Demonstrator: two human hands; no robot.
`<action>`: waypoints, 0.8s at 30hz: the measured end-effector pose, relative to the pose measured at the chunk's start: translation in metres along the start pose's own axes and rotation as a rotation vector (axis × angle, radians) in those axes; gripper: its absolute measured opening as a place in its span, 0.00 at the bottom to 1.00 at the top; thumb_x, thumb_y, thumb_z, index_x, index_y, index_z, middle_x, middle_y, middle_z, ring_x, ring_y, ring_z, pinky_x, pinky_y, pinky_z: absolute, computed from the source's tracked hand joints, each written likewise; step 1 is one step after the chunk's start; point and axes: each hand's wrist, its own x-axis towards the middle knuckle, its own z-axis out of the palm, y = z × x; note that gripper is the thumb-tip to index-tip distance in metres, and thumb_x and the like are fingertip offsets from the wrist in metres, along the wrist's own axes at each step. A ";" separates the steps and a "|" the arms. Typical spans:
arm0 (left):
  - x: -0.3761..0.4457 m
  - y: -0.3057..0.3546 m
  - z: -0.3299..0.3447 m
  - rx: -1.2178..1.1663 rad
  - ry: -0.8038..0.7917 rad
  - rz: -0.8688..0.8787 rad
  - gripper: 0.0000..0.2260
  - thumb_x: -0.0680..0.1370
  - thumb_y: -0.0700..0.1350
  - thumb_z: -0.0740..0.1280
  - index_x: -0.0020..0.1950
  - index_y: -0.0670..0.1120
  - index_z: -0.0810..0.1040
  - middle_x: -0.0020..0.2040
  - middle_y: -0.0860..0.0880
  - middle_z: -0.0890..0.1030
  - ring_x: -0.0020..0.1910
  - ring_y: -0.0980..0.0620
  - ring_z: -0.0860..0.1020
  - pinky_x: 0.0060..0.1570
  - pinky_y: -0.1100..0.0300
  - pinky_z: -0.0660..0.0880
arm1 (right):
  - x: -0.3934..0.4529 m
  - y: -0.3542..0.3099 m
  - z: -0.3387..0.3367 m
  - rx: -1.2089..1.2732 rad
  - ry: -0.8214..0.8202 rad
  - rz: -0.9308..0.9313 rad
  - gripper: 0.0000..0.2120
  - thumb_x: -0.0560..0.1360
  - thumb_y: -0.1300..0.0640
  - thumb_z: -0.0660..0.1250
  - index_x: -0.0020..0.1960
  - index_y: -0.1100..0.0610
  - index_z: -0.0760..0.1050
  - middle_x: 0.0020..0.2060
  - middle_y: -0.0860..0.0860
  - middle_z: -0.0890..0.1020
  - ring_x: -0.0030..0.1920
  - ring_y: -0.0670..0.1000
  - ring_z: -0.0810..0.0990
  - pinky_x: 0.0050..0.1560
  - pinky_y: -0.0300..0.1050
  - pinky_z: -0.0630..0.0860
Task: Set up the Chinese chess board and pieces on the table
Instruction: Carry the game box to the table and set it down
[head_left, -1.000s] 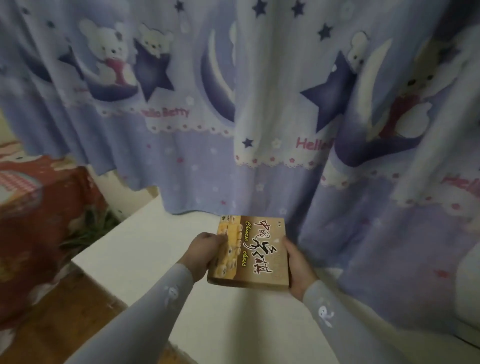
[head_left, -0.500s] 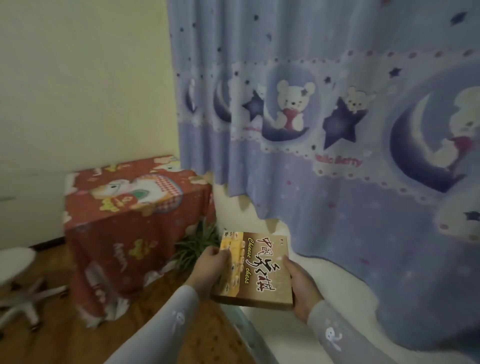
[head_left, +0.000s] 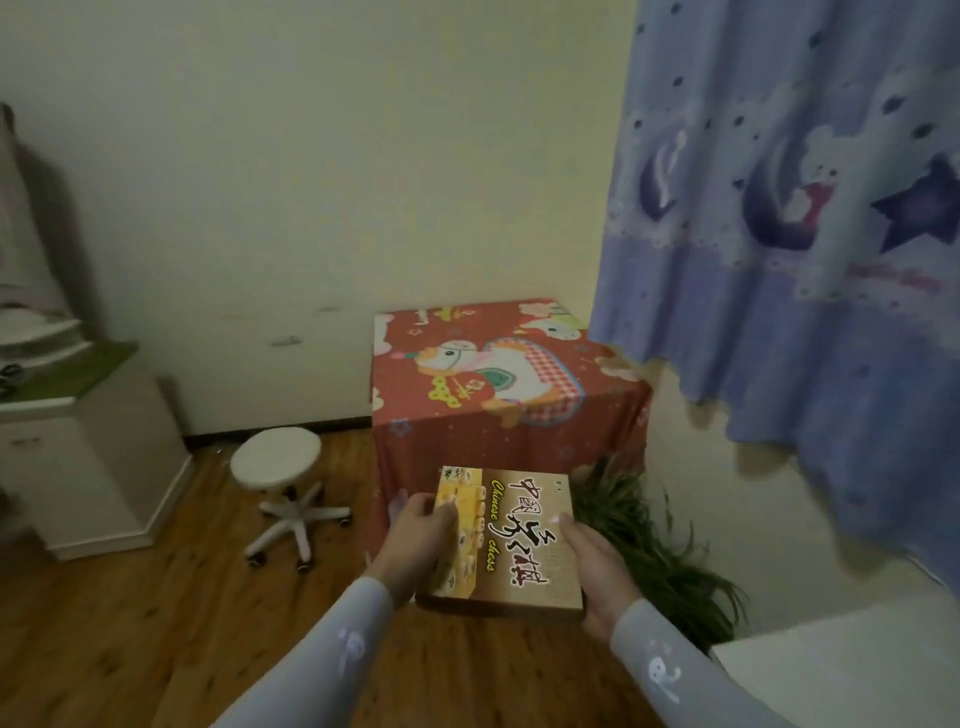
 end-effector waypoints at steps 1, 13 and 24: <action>0.016 -0.001 -0.013 -0.017 0.029 -0.018 0.12 0.77 0.55 0.61 0.58 0.54 0.71 0.57 0.48 0.79 0.52 0.47 0.81 0.56 0.46 0.77 | 0.021 0.000 0.017 -0.034 -0.027 -0.006 0.13 0.80 0.51 0.62 0.59 0.58 0.76 0.47 0.58 0.85 0.47 0.59 0.85 0.47 0.55 0.81; 0.212 0.033 -0.156 -0.131 0.299 -0.113 0.17 0.82 0.52 0.59 0.69 0.49 0.67 0.52 0.49 0.80 0.48 0.49 0.82 0.46 0.53 0.80 | 0.258 -0.039 0.213 -0.142 -0.311 0.000 0.20 0.80 0.55 0.62 0.71 0.50 0.65 0.49 0.55 0.84 0.45 0.57 0.85 0.46 0.55 0.81; 0.419 0.035 -0.319 -0.170 0.323 -0.157 0.16 0.81 0.53 0.59 0.67 0.51 0.67 0.52 0.48 0.80 0.48 0.48 0.82 0.50 0.50 0.81 | 0.443 -0.036 0.409 -0.125 -0.349 0.060 0.21 0.80 0.57 0.61 0.72 0.50 0.63 0.53 0.56 0.83 0.46 0.56 0.84 0.42 0.51 0.80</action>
